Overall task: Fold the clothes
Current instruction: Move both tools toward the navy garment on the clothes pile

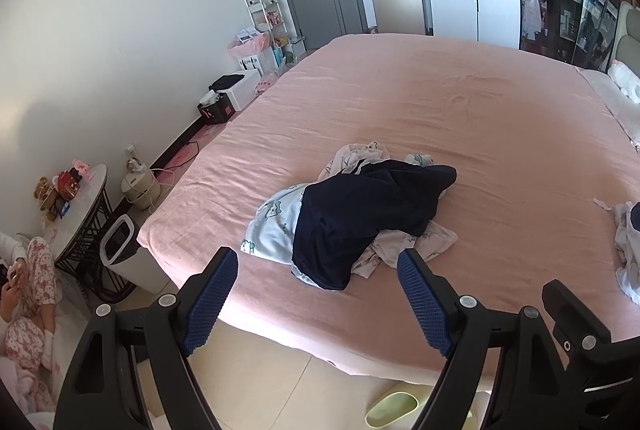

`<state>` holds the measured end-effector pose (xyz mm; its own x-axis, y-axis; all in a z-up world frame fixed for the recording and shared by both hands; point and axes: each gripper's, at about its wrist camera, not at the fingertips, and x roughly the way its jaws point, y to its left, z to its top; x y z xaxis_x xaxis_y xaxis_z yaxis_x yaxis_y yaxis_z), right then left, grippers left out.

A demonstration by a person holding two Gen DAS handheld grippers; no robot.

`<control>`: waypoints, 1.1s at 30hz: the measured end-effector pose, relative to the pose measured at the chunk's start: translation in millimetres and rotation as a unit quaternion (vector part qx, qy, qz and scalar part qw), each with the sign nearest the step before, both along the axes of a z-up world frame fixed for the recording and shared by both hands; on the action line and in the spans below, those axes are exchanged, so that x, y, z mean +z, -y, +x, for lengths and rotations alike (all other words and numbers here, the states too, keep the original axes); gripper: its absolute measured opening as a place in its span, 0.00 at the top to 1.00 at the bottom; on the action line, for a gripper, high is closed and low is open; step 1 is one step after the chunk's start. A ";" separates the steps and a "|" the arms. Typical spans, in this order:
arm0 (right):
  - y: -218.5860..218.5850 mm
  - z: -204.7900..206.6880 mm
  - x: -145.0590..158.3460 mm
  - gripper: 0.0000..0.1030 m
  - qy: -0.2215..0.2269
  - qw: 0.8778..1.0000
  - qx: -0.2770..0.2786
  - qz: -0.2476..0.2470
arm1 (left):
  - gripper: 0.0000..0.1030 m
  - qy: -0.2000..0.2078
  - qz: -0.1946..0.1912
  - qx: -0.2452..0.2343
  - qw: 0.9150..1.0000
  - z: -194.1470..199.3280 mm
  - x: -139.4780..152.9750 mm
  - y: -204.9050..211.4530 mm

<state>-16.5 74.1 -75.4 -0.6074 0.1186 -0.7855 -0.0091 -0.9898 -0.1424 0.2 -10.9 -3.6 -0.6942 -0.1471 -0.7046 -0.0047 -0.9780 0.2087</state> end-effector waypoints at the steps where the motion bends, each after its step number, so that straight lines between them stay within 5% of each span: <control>1: 0.4 -0.9 -1.0 0.00 0.001 1.000 0.000 0.001 | 0.20 0.002 0.000 0.000 1.000 -1.4 -1.6 0.4; 33: 15.7 -74.1 -45.6 0.00 0.018 0.998 0.056 -0.006 | 0.20 0.044 -0.018 0.070 0.996 -60.8 -53.5 17.2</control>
<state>-90.6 58.5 -121.0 -0.5877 0.0416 -0.8080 0.1059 -0.9861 -0.1279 -60.5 -28.0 -57.1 -0.6013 -0.2650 -0.7538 0.1121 -0.9621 0.2488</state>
